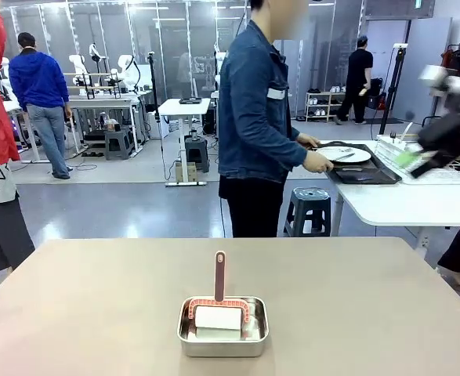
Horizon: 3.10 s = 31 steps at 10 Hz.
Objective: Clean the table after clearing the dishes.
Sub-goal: When the right (or left) Handle tray is removed, use the right hand (or left hand) to clean the right (or left) side of the table with the Lint Roller.
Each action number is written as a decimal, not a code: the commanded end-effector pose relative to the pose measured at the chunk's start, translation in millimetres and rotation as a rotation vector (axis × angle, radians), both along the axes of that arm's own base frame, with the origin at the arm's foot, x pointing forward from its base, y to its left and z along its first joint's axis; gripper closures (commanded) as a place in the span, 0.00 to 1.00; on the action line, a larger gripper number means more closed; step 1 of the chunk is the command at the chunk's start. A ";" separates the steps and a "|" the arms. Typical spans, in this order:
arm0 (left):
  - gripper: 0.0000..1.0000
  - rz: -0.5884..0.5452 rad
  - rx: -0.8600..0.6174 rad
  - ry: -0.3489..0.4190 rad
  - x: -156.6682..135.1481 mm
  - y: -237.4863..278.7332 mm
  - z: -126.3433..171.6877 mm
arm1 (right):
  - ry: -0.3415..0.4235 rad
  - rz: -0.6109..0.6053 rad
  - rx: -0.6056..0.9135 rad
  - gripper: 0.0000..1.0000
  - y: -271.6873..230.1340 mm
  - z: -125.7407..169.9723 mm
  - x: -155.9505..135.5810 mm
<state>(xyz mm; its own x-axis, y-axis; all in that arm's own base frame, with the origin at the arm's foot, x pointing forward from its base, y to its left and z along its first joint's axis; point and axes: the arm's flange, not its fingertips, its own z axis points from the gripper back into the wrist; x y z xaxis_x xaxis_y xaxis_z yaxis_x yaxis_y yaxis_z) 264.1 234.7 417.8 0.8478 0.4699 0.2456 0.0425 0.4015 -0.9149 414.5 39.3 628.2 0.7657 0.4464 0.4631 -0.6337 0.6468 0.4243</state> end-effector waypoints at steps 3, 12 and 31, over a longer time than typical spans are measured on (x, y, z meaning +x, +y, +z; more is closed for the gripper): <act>0.17 -0.005 0.006 0.009 -3.4 0.5 4.0 | -0.026 0.319 -0.344 0.00 159.0 -58.9 26.1; 0.17 -0.005 0.006 0.009 -3.4 0.5 4.0 | -0.038 0.473 -0.438 0.00 224.2 -105.2 8.5; 0.17 -0.005 0.006 0.009 -3.4 0.5 4.0 | 0.005 1.012 -0.444 0.00 385.6 -218.7 103.6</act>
<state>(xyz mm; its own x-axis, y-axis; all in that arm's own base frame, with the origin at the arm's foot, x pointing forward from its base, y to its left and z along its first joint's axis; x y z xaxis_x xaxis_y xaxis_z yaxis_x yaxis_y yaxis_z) 264.3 234.4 418.0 0.8483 0.4689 0.2460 0.0430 0.4020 -0.9146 524.6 423.8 411.8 -0.0505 0.9944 0.0932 -0.9628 -0.0733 0.2602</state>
